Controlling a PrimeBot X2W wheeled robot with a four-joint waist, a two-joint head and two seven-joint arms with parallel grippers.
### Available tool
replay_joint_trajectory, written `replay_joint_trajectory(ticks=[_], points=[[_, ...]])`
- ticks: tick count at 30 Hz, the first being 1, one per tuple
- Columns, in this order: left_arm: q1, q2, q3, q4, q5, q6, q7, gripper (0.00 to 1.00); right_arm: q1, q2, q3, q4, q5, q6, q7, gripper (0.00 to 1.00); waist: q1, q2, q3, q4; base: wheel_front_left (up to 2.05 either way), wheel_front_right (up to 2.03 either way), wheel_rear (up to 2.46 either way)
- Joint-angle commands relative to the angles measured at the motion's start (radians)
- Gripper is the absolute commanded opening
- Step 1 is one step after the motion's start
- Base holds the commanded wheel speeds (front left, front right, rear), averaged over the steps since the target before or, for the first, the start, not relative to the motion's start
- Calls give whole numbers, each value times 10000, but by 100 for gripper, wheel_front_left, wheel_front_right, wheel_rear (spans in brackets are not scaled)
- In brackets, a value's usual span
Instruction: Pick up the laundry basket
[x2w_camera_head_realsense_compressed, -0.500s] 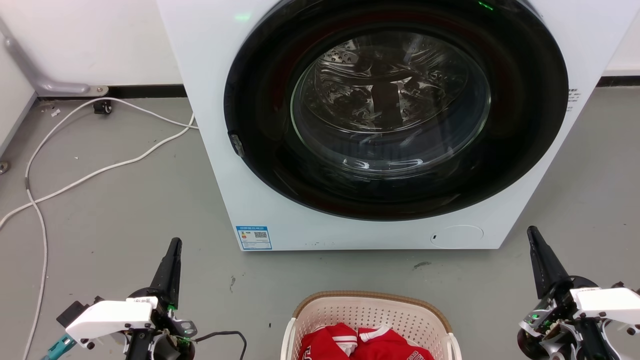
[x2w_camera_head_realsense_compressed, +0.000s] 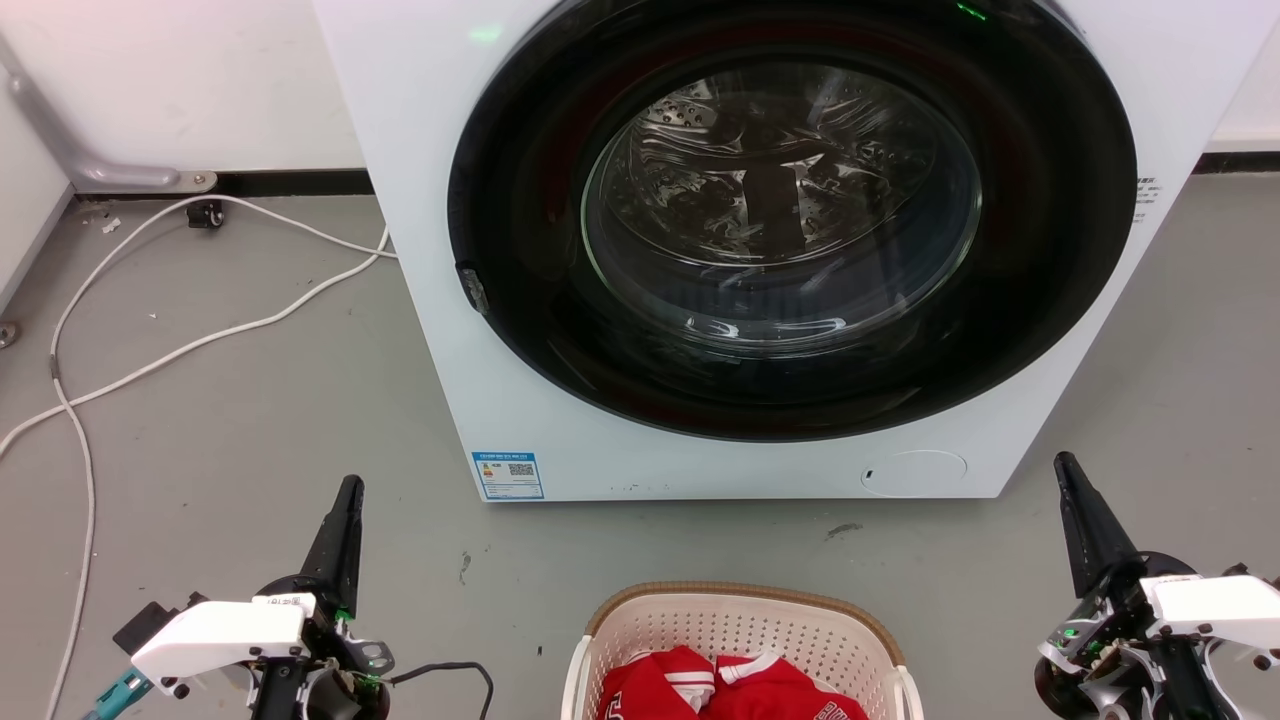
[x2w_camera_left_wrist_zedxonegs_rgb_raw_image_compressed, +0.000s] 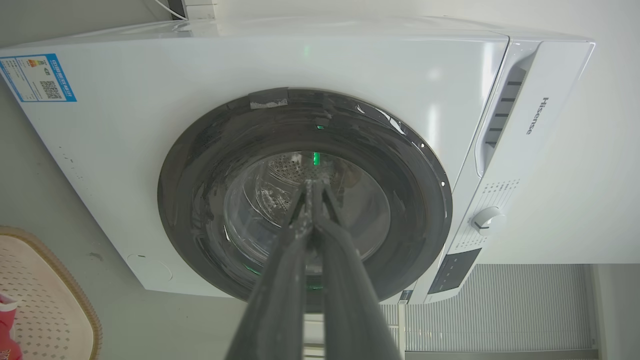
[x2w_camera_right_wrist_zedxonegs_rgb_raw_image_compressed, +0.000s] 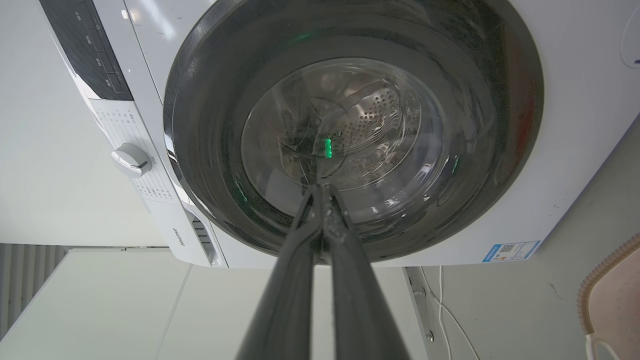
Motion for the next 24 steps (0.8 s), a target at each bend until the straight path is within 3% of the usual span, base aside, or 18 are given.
replay_joint_trajectory(ticks=[1,17,18,24], points=[[-71,-11,21,1,0,-24,21,0,-101,-31,12,4,40,-1,12,0,0,0,0,0,0,0,0],[-71,-11,21,0,0,-24,21,0,-101,-31,9,4,40,-1,12,0,0,0,0,0,0,0,0],[7,-4,-2,16,0,2,-3,100,7,4,4,15,-3,0,-2,100,0,0,0,0,0,0,0],[187,-21,-72,64,79,4,-210,100,189,15,43,178,-164,0,-192,100,0,0,6,0,0,0,0]])
